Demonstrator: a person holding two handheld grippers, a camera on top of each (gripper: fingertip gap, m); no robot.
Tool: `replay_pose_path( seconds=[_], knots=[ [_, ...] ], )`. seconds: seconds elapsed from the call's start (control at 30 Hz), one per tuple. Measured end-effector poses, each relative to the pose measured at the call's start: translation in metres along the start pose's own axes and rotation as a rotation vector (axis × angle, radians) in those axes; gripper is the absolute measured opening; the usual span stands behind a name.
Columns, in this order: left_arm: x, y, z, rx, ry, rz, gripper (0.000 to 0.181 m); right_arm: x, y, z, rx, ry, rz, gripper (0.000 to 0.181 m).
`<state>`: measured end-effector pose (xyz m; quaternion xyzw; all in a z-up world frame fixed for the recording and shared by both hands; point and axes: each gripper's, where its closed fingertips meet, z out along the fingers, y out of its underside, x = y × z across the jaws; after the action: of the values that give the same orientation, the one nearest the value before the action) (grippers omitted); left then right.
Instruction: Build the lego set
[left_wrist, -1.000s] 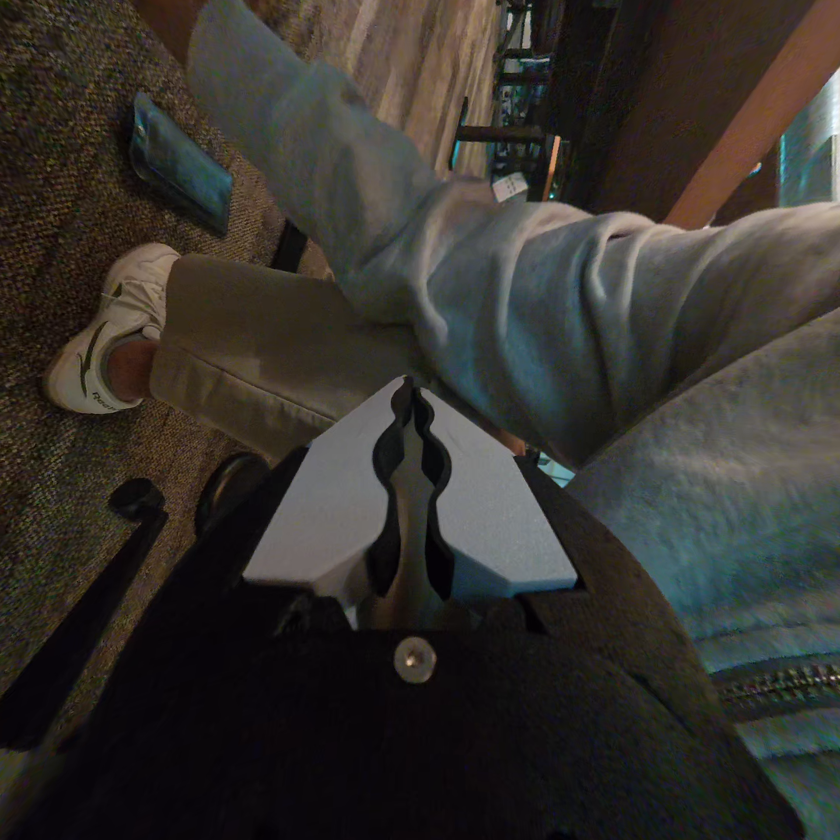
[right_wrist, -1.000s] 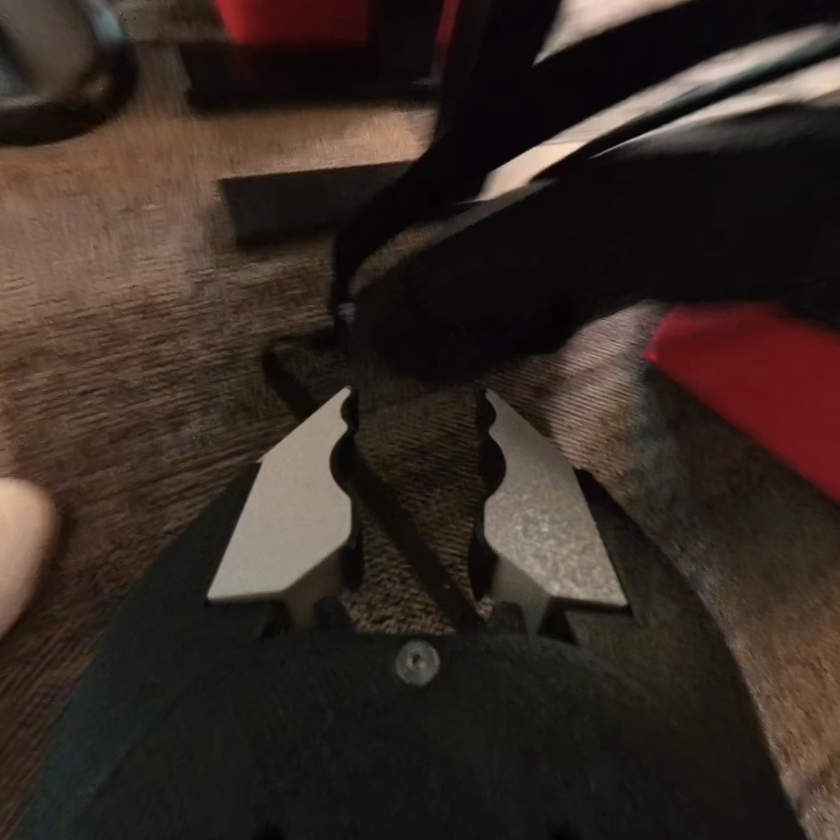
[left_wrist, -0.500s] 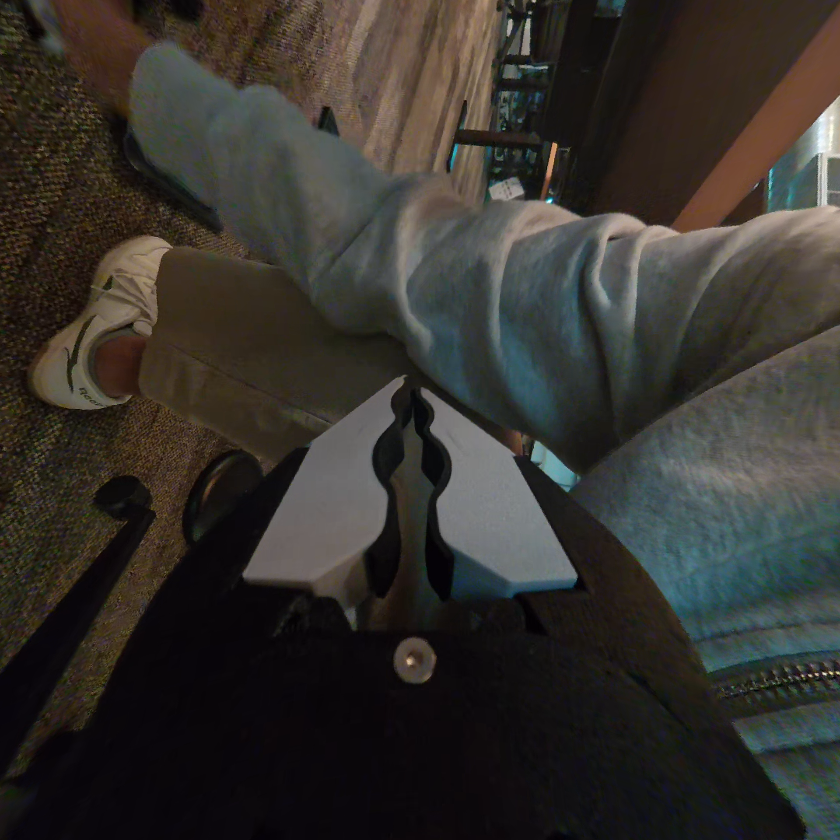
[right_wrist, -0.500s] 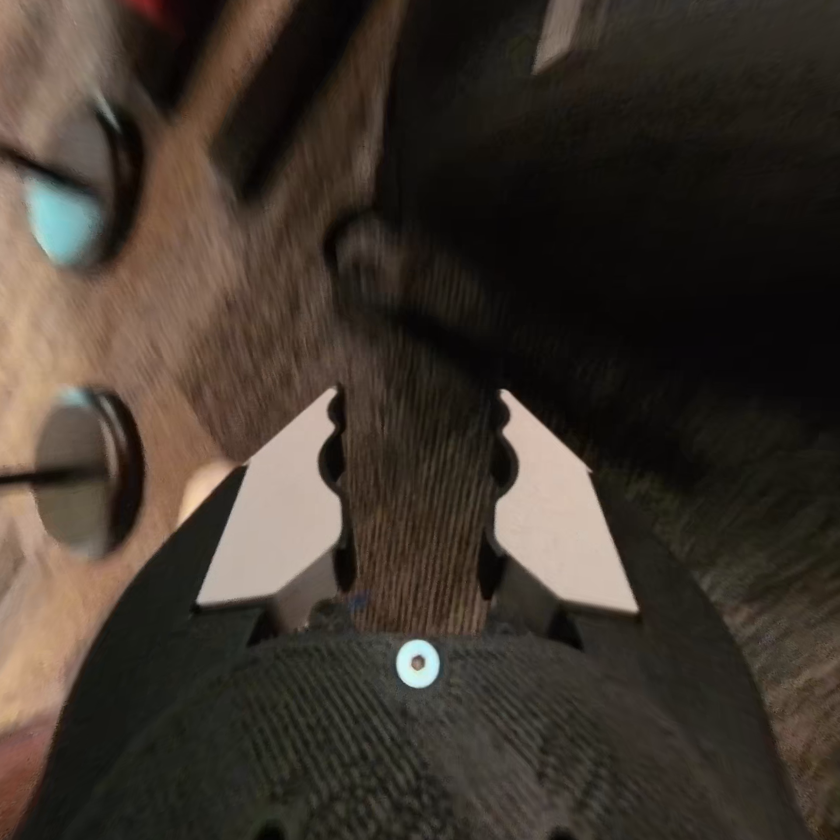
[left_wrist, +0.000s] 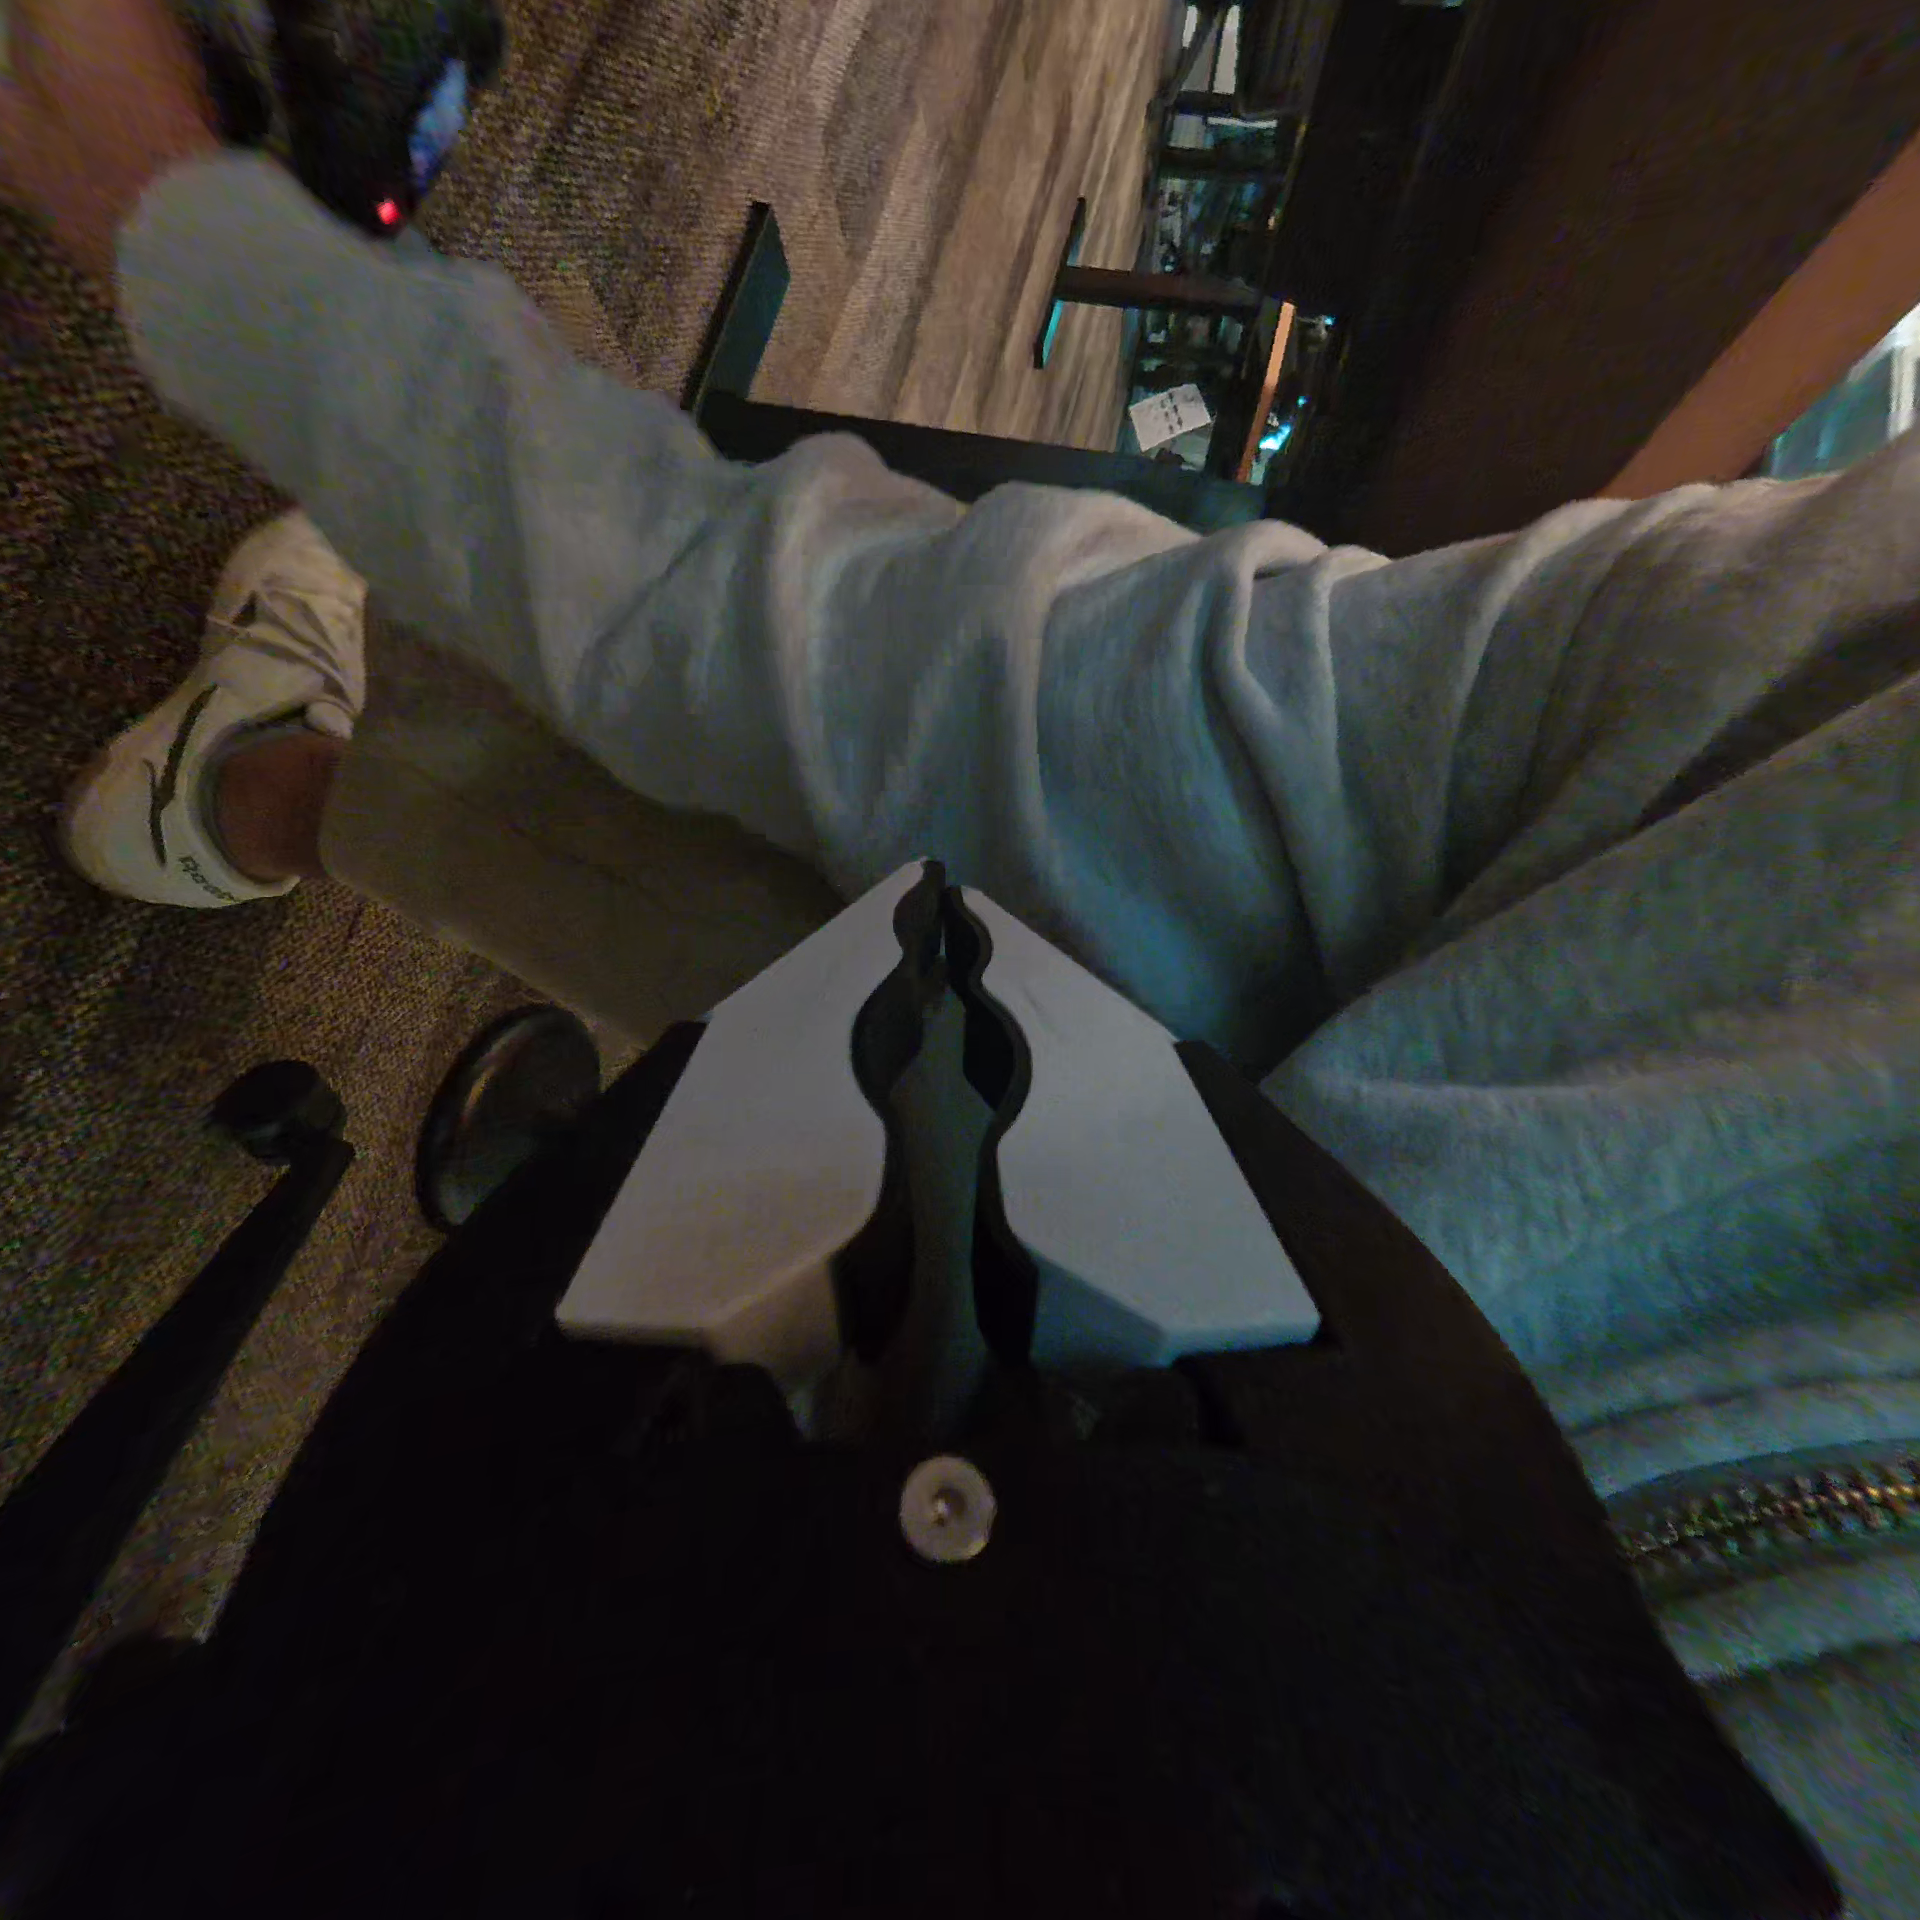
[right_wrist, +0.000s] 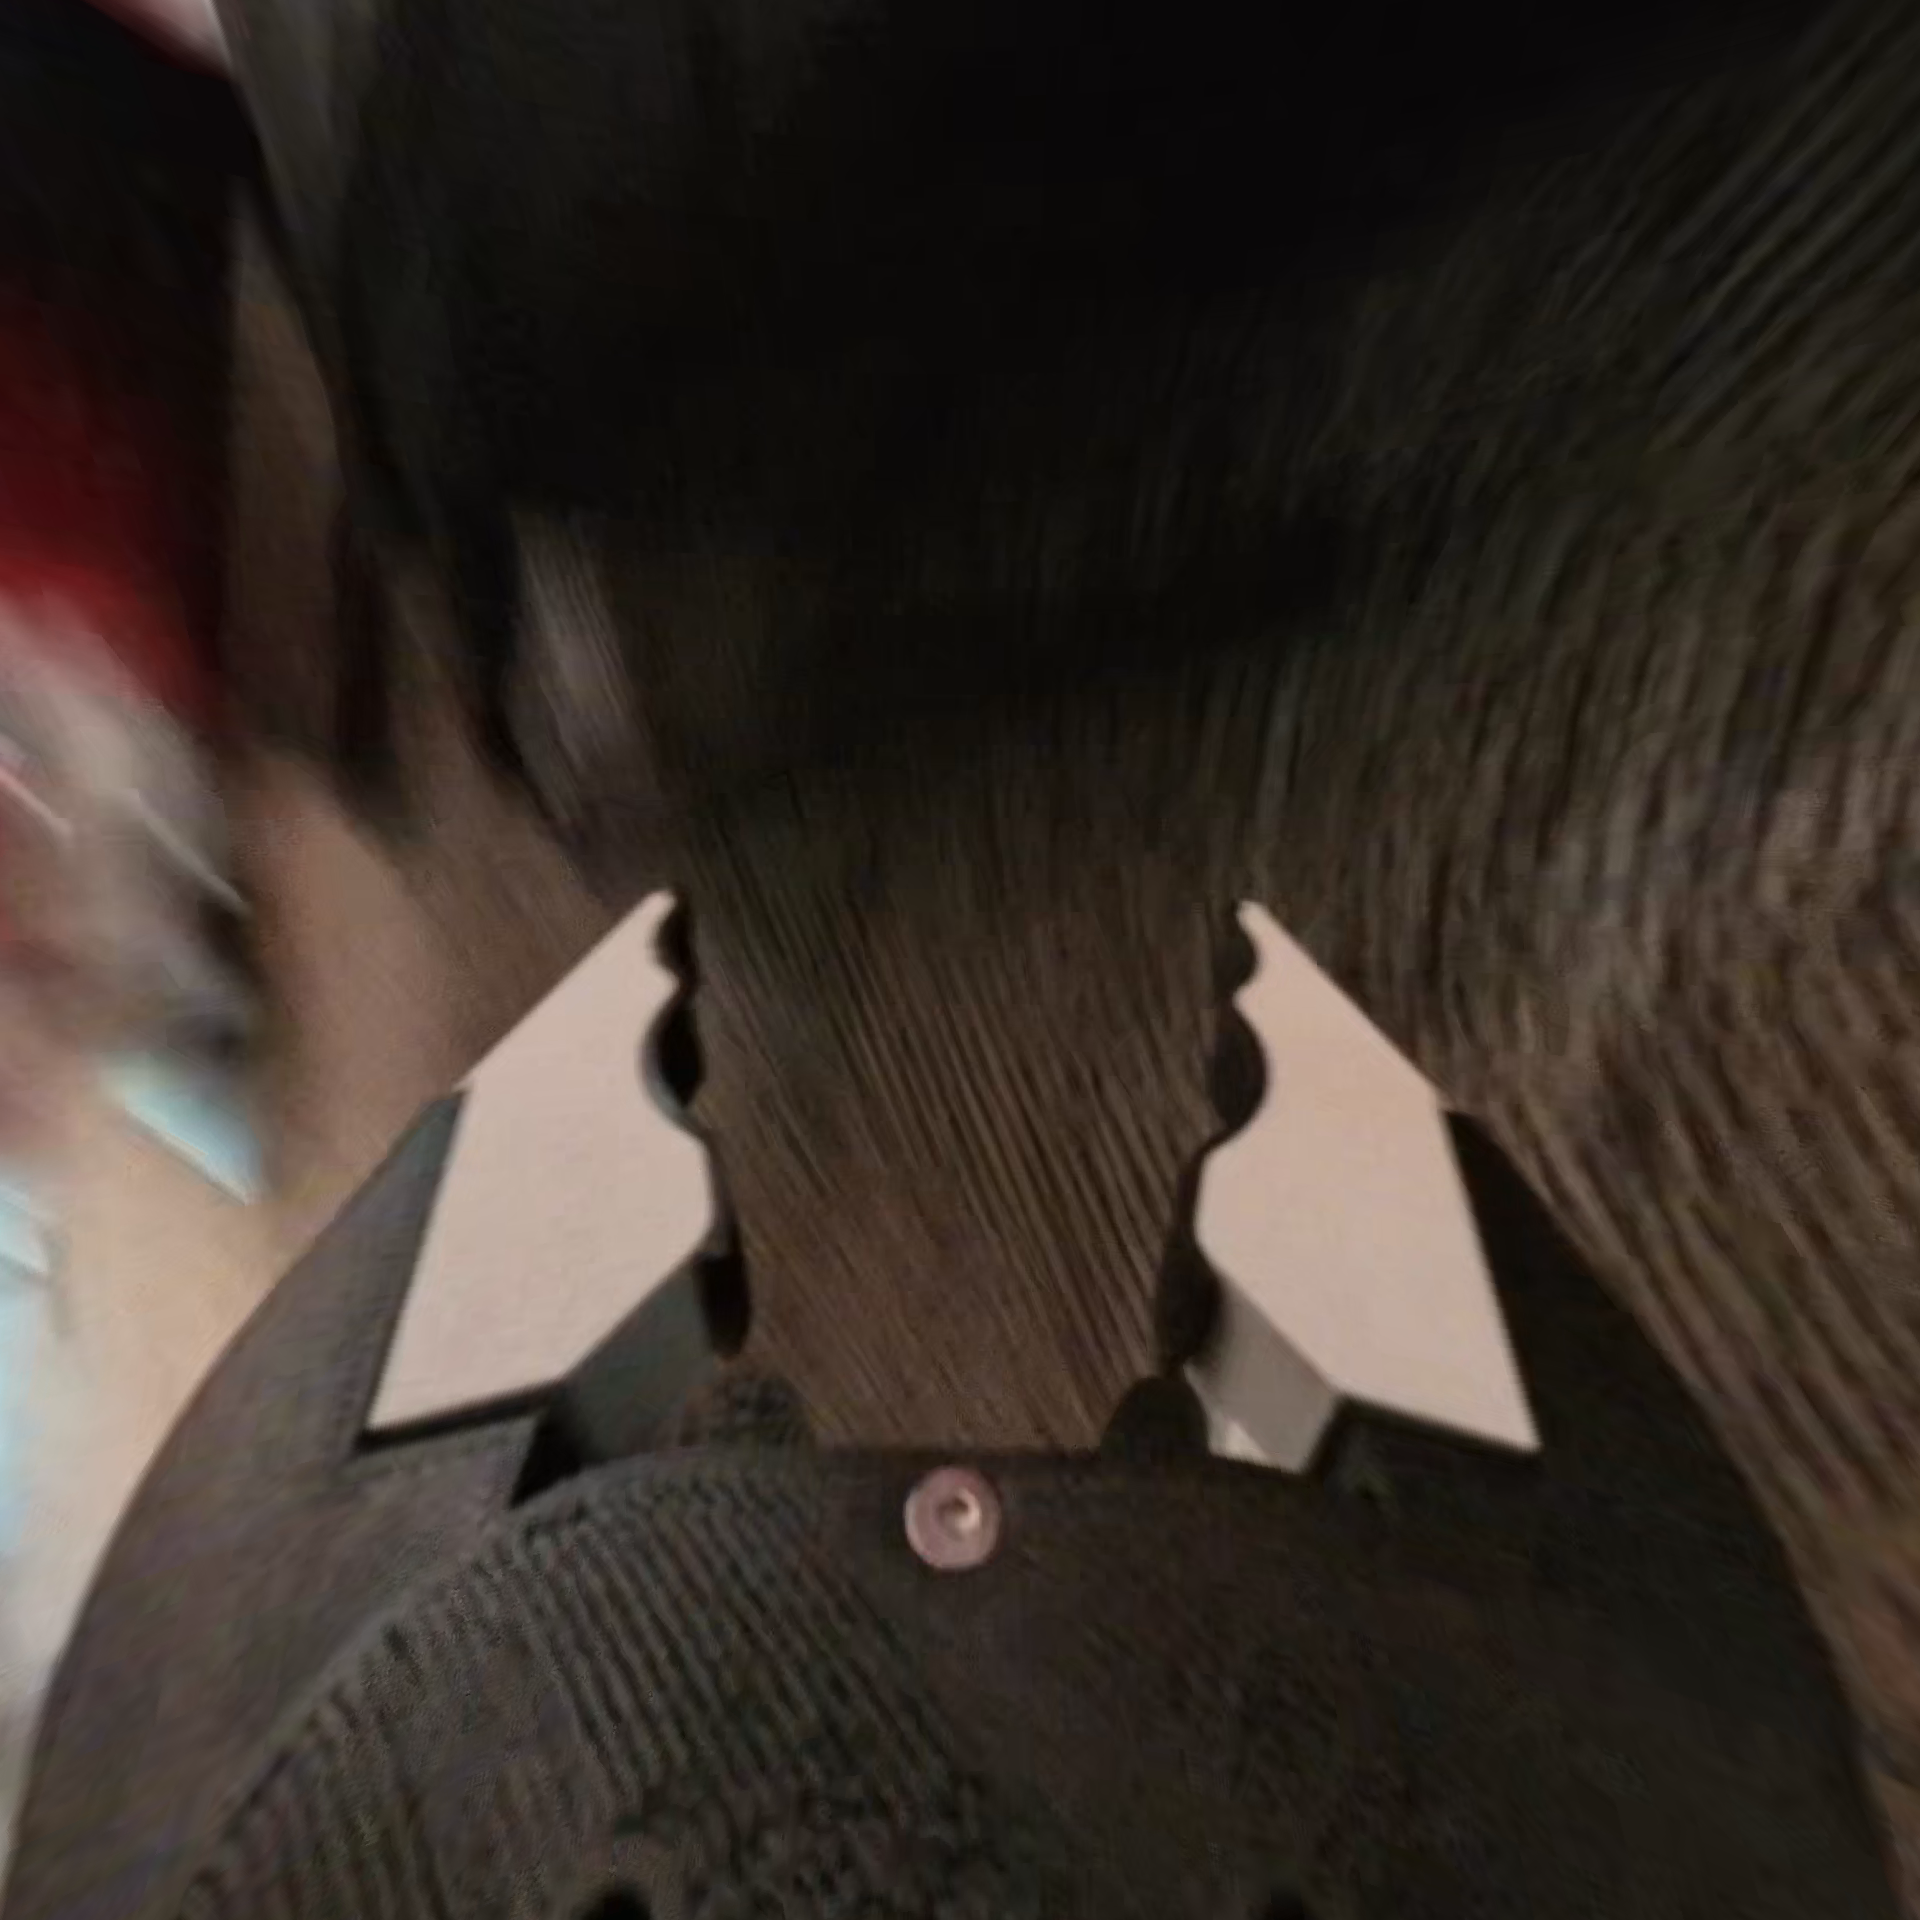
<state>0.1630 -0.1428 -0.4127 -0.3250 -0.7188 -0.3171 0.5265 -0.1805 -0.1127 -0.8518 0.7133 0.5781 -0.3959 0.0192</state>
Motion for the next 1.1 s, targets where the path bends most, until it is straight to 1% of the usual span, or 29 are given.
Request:
replay_pose_path(
  seconds=[0.07,0.1,0.13,0.17,0.2,0.23,0.33,0.4,0.5,0.6,0.7,0.77,0.8,0.83,0.9,0.97,1.03,1.1],
  knots=[
    [-0.002,0.000,0.002,-0.002,0.003,-0.011,0.000,0.007,-0.082,0.010,0.207,-0.104,0.275,0.105],
    [-0.003,0.000,0.004,-0.006,0.003,-0.016,0.000,0.019,-0.116,0.015,0.294,-0.109,0.360,0.108],
    [-0.005,0.001,0.005,-0.012,-0.003,-0.017,0.000,0.036,-0.139,0.022,0.331,-0.069,0.433,0.110],
    [-0.007,0.000,0.006,-0.016,-0.014,-0.015,0.000,0.051,-0.149,0.033,0.312,-0.026,0.494,0.113],
    [-0.010,-0.001,0.006,-0.015,-0.026,-0.013,0.000,0.061,-0.155,0.043,0.276,-0.005,0.540,0.121],
    [-0.011,-0.003,0.007,-0.010,-0.030,-0.016,0.000,0.067,-0.160,0.050,0.244,-0.009,0.559,0.126],
    [-0.012,-0.006,0.010,-0.012,-0.029,-0.021,0.000,0.071,-0.162,0.064,0.085,-0.059,0.515,0.123],
    [-0.013,-0.008,0.012,-0.015,-0.030,-0.019,0.000,0.071,-0.163,0.065,0.029,-0.118,0.523,0.122],
    [-0.017,-0.011,0.012,-0.002,-0.031,-0.039,0.000,0.073,-0.166,0.069,-0.001,-0.152,0.528,0.114],
    [-0.018,-0.010,0.014,-0.007,-0.037,-0.050,0.000,0.072,-0.164,0.072,-0.019,-0.119,0.435,0.099],
    [-0.016,-0.011,0.013,-0.011,-0.047,-0.024,0.000,0.072,-0.170,0.067,0.035,-0.105,0.412,0.065],
    [-0.014,-0.012,0.012,-0.005,-0.041,-0.023,0.000,0.069,-0.183,0.058,0.097,-0.126,0.425,0.043],
    [-0.013,-0.012,0.011,-0.002,-0.033,-0.024,0.000,0.071,-0.185,0.054,0.083,-0.085,0.424,0.031],
    [-0.010,-0.012,0.010,0.002,-0.020,-0.025,0.000,0.072,-0.186,0.052,0.047,-0.016,0.397,0.023],
    [-0.003,-0.015,0.008,0.016,-0.004,-0.012,0.000,0.056,-0.207,0.044,0.051,0.049,0.294,0.019],
    [0.005,-0.018,0.003,0.033,0.007,0.016,0.000,0.019,-0.242,0.029,0.141,0.033,0.188,0.017],
    [0.013,-0.020,-0.001,0.046,0.019,0.041,0.000,-0.044,-0.280,0.011,0.238,-0.057,0.080,0.016],
    [0.018,-0.022,-0.007,0.063,0.026,0.061,0.000,-0.127,-0.299,-0.002,0.257,-0.165,-0.090,0.015]
  ],
)
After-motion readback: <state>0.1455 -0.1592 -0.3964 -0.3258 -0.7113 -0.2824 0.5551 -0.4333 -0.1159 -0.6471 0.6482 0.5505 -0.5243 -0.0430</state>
